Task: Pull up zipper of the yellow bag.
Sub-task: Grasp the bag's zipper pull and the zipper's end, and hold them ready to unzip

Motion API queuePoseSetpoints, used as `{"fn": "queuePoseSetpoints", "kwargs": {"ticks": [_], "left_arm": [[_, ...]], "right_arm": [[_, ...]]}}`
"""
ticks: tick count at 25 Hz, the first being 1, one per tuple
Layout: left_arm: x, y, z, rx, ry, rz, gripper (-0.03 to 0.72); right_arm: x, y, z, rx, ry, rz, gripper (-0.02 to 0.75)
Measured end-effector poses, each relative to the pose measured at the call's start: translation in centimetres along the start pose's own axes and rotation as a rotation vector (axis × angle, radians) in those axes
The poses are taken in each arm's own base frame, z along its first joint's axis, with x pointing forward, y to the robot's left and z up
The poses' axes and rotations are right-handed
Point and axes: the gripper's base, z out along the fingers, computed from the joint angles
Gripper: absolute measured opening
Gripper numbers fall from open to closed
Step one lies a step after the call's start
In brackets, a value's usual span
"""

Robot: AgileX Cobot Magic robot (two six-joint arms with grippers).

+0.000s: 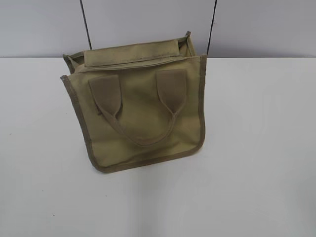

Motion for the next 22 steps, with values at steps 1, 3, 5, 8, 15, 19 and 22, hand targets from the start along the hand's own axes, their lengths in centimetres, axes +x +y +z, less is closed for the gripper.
{"fn": "queuePoseSetpoints", "kwargs": {"ticks": [1,3,5,8,15,19,22], "left_arm": [[0.00,0.00,0.00,0.000,0.000,0.000,0.278],[0.00,0.00,0.00,0.000,0.000,0.000,0.278],[0.00,0.00,0.00,0.000,0.000,0.000,0.278],[0.00,0.00,0.00,0.000,0.000,0.000,0.278],[0.00,0.00,0.00,0.000,0.000,0.000,0.278],[0.00,0.00,0.00,0.000,0.000,0.000,0.278],[0.00,0.00,0.00,0.000,0.000,0.000,0.278]], "right_arm": [[0.00,0.00,0.00,0.000,0.000,0.000,0.563],[0.00,0.00,0.00,0.000,0.000,0.000,0.563],[0.00,0.00,0.00,0.000,0.000,0.000,0.563],[0.00,0.00,0.00,0.000,0.000,0.000,0.563],[0.00,0.00,0.00,0.000,0.000,0.000,0.563],[0.00,0.00,0.00,0.000,0.000,0.000,0.563],[0.00,0.00,0.00,0.000,0.000,0.000,0.563]]}}
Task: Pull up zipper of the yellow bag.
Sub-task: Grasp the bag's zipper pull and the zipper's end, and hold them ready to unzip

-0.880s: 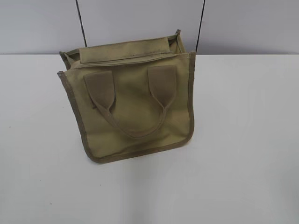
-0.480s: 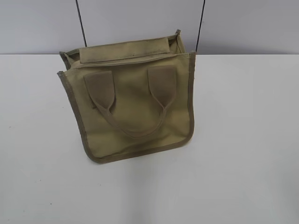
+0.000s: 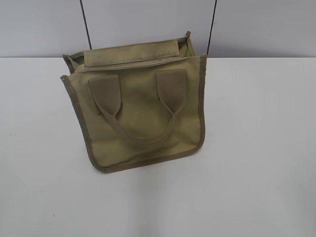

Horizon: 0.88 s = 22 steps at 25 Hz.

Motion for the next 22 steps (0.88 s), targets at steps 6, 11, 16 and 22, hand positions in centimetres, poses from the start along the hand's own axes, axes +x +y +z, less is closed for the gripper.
{"fn": "queuePoseSetpoints", "kwargs": {"ticks": [6,11,16,22], "left_arm": [[0.0,0.0,0.0,0.000,0.000,0.000,0.278],[-0.2,0.0,-0.1,0.002,-0.018,-0.001,0.278],[-2.5,-0.1,-0.6,0.007,-0.214,-0.009,0.296],[-5.4,0.1,3.0,0.010,-0.259,-0.036,0.366]], "right_arm": [[0.0,0.0,0.0,0.000,0.000,0.000,0.563],[0.0,0.0,0.0,0.000,0.000,0.000,0.563],[0.0,0.0,0.0,0.000,0.000,0.000,0.563],[0.0,0.0,0.0,0.000,0.000,0.000,0.563]]}}
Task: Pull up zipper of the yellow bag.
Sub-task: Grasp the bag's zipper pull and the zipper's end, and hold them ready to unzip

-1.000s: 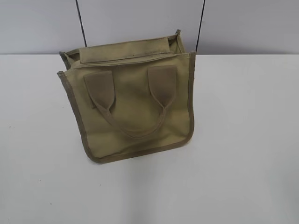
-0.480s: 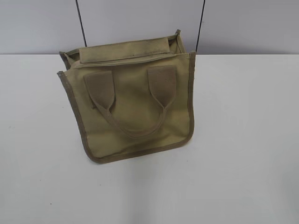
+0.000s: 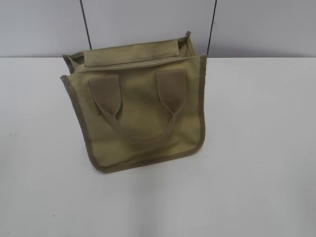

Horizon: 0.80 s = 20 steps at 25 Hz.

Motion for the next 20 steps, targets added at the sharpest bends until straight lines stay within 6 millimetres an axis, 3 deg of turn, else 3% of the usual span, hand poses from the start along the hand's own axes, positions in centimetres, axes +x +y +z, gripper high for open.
{"fn": "queuePoseSetpoints", "kwargs": {"ticks": [6,13,20], "left_arm": [[1.2,0.6,6.6,-0.026,-0.069,-0.008,0.411],[5.7,1.4,12.5,-0.074,-0.053,-0.010,0.411],[10.0,-2.0,17.4,0.137,0.091,0.080,0.411]], "right_arm": [[0.0,0.0,0.0,0.000,0.000,0.000,0.563],[0.0,0.0,0.0,0.000,0.000,0.000,0.563],[0.0,0.0,0.0,0.000,0.000,0.000,0.563]]}}
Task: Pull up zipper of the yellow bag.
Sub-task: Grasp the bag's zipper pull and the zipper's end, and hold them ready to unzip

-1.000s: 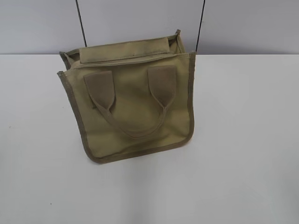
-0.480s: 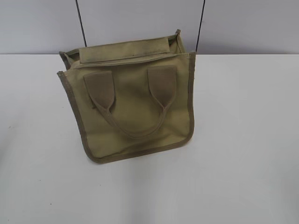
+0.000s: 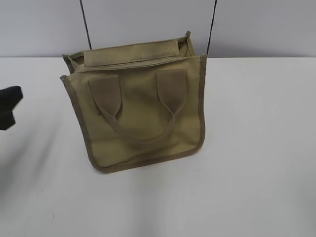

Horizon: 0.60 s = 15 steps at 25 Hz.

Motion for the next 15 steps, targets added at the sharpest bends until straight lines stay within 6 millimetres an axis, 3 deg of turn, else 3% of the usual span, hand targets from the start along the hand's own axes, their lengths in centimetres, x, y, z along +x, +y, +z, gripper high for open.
{"fn": "queuePoseSetpoints", "kwargs": {"ticks": [10,15], "left_arm": [[5.2,-3.0,5.7,0.298,0.086,0.054,0.411],[6.8,-3.6,8.1,0.355,0.112,0.055,0.411]], "right_arm": [[0.0,0.0,0.0,0.000,0.000,0.000,0.563],[0.0,0.0,0.0,0.000,0.000,0.000,0.563]]}}
